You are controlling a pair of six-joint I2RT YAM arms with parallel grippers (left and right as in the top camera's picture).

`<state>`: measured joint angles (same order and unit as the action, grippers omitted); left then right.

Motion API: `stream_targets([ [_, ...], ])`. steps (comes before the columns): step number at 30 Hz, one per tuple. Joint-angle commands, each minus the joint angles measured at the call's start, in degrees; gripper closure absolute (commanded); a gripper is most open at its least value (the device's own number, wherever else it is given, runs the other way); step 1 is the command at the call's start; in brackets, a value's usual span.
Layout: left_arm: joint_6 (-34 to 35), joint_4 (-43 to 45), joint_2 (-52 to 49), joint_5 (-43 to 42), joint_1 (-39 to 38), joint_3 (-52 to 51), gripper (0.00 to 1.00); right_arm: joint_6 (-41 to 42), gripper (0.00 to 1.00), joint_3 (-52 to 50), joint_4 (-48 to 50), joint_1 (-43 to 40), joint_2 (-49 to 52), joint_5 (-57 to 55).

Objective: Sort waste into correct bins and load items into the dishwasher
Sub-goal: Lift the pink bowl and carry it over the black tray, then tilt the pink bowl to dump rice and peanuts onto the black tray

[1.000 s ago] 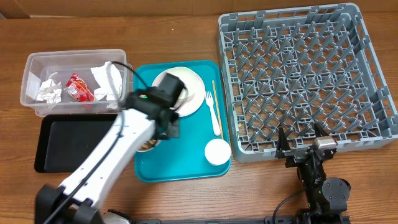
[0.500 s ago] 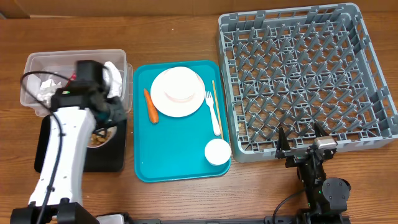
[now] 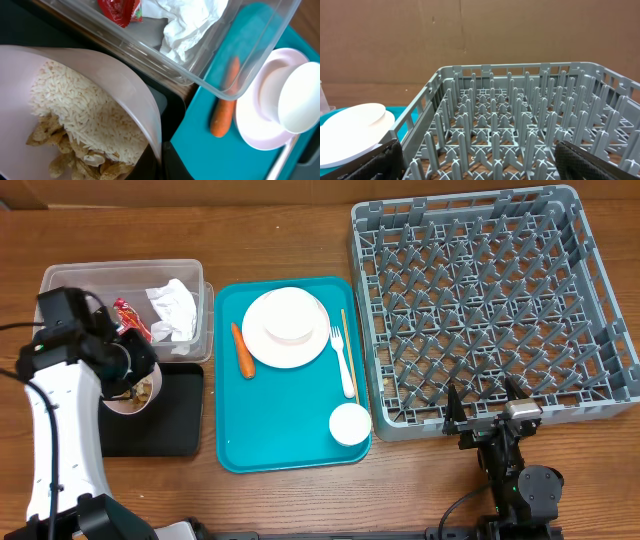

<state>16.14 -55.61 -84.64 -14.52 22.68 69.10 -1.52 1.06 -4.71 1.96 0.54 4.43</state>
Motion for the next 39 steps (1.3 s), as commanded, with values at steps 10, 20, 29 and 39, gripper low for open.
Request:
stream_targets([
  [10,-2.82,-0.07,1.38,-12.98,12.31,-0.46,0.96,-0.22,0.0,-0.61,0.28,-0.15,-0.28,-0.35],
  [20,-6.14,-1.92,1.38,-16.06,13.33,-0.48,0.96,-0.22,0.0,-0.61,0.28,-0.15,-0.28,-0.33],
  [29,-13.94,-0.24,1.38,-22.82,13.35,-0.48,0.96,-0.22,0.0,-0.61,0.28,-0.15,-0.28,-0.33],
  [39,-26.49,-4.48,1.4,-38.03,13.42,-2.25,0.96,-0.22,0.0,-0.61,0.28,-0.15,-0.28,-0.33],
])
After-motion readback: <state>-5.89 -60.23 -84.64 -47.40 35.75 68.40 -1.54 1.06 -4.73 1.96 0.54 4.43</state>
